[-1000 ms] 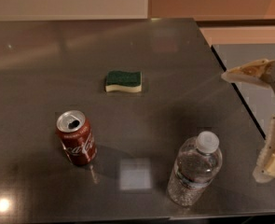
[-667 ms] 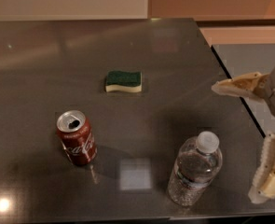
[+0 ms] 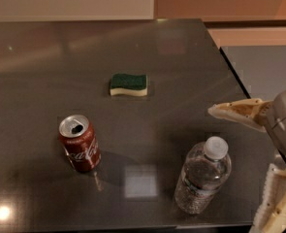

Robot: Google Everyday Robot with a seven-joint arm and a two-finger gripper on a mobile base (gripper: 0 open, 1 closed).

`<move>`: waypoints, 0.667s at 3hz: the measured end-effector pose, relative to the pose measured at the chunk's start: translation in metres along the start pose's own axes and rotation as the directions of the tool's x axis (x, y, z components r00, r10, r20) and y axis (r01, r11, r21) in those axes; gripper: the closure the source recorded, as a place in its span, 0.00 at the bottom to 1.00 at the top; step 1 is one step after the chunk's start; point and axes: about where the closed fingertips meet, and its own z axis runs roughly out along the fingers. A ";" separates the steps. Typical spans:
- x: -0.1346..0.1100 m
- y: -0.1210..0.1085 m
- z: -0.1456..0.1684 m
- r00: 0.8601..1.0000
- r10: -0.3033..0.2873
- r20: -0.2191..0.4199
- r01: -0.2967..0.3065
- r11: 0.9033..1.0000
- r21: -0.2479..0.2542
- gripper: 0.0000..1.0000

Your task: Move water bottle near sponge

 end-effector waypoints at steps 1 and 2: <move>-0.007 0.004 0.010 0.999 -0.008 0.046 0.008 1.000 0.007 0.00; -0.014 0.003 0.018 0.997 -0.010 0.071 0.009 1.000 0.021 0.16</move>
Offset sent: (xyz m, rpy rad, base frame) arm -0.0020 0.0328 -0.0093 0.1056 -0.0214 -0.0102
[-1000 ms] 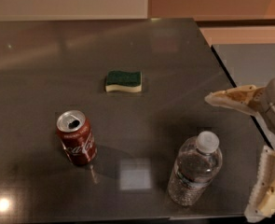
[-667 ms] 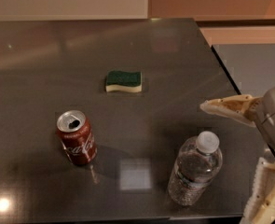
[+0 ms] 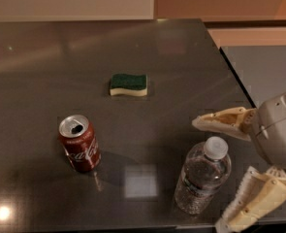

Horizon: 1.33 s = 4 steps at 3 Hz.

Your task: Move water bottle near sponge

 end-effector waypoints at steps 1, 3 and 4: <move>-0.006 -0.003 0.004 1.000 0.006 0.008 -0.006 1.000 0.013 0.39; -0.024 -0.044 0.001 0.999 0.047 -0.005 -0.047 0.996 0.070 0.86; -0.043 -0.081 -0.002 0.999 0.052 0.014 -0.053 0.993 0.107 1.00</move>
Offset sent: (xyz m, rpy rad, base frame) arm 0.0259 0.0131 0.0110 -0.0108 0.0130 -0.0847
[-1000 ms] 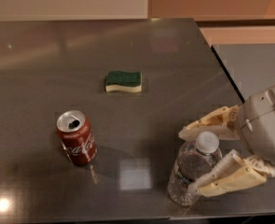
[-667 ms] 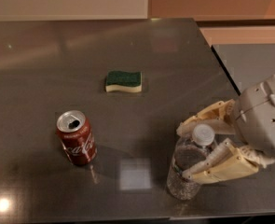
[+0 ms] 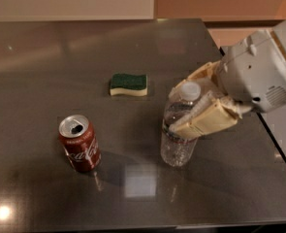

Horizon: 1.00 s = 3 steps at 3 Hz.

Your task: Move water bottle near sponge

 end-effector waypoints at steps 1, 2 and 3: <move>-0.023 -0.035 -0.001 1.000 0.001 0.021 -0.002 0.999 0.039 1.00; -0.039 -0.068 0.014 0.999 0.002 0.049 -0.004 1.000 0.029 1.00; -0.049 -0.096 0.028 0.997 0.008 0.070 -0.010 1.000 0.020 1.00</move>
Offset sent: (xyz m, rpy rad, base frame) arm 0.1885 0.0756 0.0138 0.1167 0.0438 -0.0297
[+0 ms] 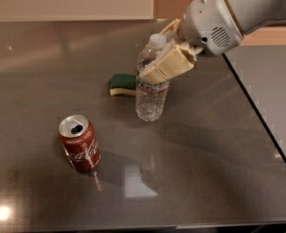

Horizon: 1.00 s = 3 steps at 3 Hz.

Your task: Move water bottle near sponge

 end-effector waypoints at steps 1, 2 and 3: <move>-0.004 -0.039 0.020 1.000 0.020 0.011 -0.020 1.000 0.002 1.00; 0.005 -0.067 0.033 0.998 0.056 0.009 -0.056 0.998 0.004 1.00; 0.017 -0.085 0.042 0.996 0.084 0.000 -0.084 0.996 0.002 1.00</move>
Offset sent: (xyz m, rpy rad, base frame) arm 0.1120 0.0098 -0.0351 0.0233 0.0749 -0.0785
